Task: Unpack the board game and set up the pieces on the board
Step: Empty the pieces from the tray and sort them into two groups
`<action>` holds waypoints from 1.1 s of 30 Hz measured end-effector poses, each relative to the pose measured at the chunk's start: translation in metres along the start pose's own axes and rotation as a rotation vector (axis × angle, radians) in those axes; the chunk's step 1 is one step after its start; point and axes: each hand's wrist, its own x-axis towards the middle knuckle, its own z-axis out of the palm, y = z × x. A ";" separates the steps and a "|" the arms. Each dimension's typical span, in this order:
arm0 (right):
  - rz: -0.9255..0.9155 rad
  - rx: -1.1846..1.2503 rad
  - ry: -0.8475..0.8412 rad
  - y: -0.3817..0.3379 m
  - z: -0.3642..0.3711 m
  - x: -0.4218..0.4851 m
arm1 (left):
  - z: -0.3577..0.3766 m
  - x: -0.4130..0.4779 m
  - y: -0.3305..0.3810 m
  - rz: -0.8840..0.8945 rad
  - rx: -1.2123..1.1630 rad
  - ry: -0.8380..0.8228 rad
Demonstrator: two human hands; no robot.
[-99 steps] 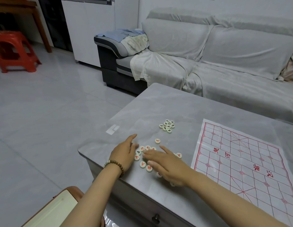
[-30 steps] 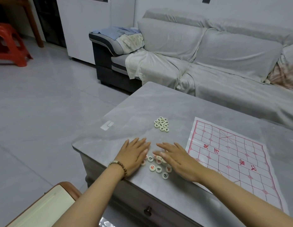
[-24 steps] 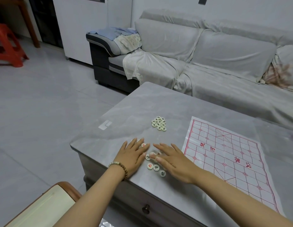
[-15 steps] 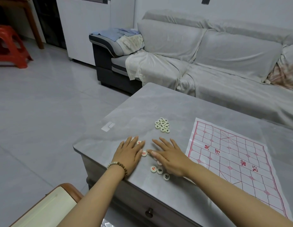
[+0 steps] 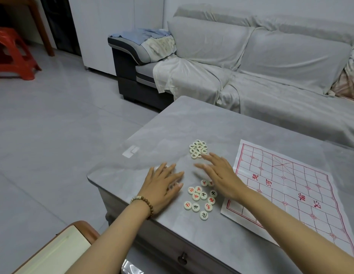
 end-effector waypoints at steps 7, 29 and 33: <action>-0.023 0.005 -0.034 0.010 -0.004 -0.065 | 0.007 -0.012 0.043 0.198 -0.018 -0.092; -0.027 -0.190 -0.290 -0.028 0.017 -0.049 | 0.001 -0.018 0.016 -0.068 0.172 -0.056; 0.011 -0.267 -0.266 -0.024 0.018 -0.010 | 0.002 -0.019 0.011 -0.034 0.156 -0.052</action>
